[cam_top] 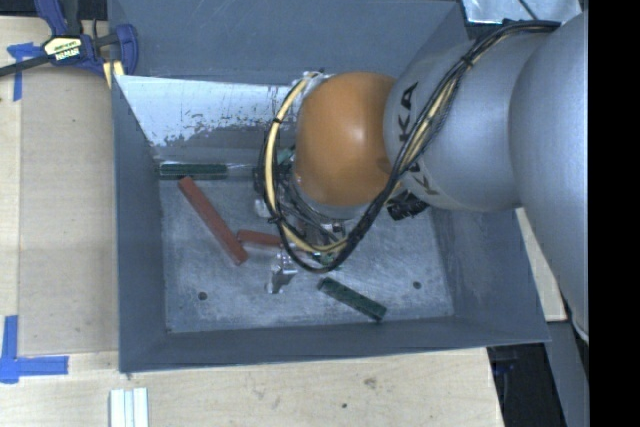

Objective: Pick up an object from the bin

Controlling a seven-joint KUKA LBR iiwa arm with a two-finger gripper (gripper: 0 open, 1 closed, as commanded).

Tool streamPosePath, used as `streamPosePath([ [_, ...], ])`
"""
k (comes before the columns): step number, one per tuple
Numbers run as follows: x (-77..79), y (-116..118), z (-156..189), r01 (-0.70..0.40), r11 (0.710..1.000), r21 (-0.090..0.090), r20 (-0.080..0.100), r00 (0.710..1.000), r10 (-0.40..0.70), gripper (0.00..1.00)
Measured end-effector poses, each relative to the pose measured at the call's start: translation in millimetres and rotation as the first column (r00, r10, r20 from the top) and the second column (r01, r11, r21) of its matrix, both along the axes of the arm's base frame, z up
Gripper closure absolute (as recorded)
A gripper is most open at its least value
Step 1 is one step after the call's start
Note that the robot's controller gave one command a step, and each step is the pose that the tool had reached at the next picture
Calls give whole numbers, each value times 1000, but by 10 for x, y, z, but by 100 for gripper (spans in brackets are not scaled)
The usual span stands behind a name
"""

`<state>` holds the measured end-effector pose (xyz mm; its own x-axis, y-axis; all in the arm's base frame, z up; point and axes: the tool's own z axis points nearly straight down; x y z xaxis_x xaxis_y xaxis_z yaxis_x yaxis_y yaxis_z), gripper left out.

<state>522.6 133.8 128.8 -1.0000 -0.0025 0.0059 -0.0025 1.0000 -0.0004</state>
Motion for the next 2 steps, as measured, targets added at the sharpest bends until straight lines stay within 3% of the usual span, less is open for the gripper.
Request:
streamPosePath([
  [2,22,-6,29,6,1000,1,8,1000,-6,0],
])
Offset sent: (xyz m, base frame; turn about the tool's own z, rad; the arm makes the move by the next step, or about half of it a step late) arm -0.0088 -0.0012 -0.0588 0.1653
